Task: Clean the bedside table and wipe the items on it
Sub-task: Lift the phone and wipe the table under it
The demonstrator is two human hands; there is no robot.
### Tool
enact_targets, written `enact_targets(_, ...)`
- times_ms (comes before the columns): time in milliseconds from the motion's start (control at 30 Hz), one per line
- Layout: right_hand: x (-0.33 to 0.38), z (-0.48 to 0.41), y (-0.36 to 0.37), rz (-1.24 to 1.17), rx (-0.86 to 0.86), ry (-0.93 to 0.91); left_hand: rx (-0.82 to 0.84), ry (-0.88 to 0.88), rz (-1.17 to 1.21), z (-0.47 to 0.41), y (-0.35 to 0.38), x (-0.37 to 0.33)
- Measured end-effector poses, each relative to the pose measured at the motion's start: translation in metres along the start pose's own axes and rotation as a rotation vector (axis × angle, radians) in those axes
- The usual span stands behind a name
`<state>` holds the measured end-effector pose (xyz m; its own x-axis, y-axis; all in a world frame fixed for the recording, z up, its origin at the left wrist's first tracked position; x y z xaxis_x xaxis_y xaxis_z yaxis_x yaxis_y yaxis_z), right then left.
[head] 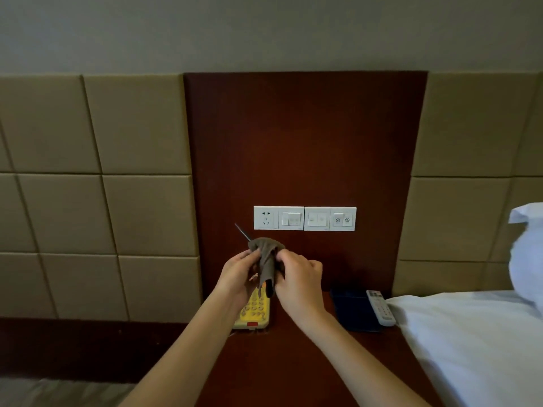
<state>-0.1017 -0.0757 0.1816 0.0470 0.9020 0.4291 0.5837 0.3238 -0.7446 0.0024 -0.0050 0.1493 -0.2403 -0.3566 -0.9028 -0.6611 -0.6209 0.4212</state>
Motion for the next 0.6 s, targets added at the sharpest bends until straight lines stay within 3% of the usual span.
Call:
enact_targets(167,0.001,0.007,-0.014,-0.02,-0.015,0.006,-0.099,-0.015,0.079,-0.007,-0.005,-0.029)
enact_targets(333,-0.013,0.016,-0.018,-0.02,0.021,0.028,-0.225,0.113,0.063,-0.004,-0.037,-0.068)
enact_targets(467,-0.044,0.015,-0.027,-0.089,0.099,0.124,-0.302,0.195,-0.409,0.013,-0.063,-0.096)
enact_targets(600,-0.045,0.006,-0.037,-0.265,0.151,0.112,-0.094,0.193,-0.816,0.025,-0.03,-0.084)
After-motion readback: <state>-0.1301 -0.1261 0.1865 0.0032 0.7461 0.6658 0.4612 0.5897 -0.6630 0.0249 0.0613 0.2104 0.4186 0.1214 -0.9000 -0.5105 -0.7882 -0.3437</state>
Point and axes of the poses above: each hand's wrist, its own z-axis away from the middle knuckle, its own y-axis out of the palm, x = y × z, the point moved 5 cm from there along -z, towards the middle knuckle, and after that the axes turned 13 degrees about x, right-handed, at the moved point
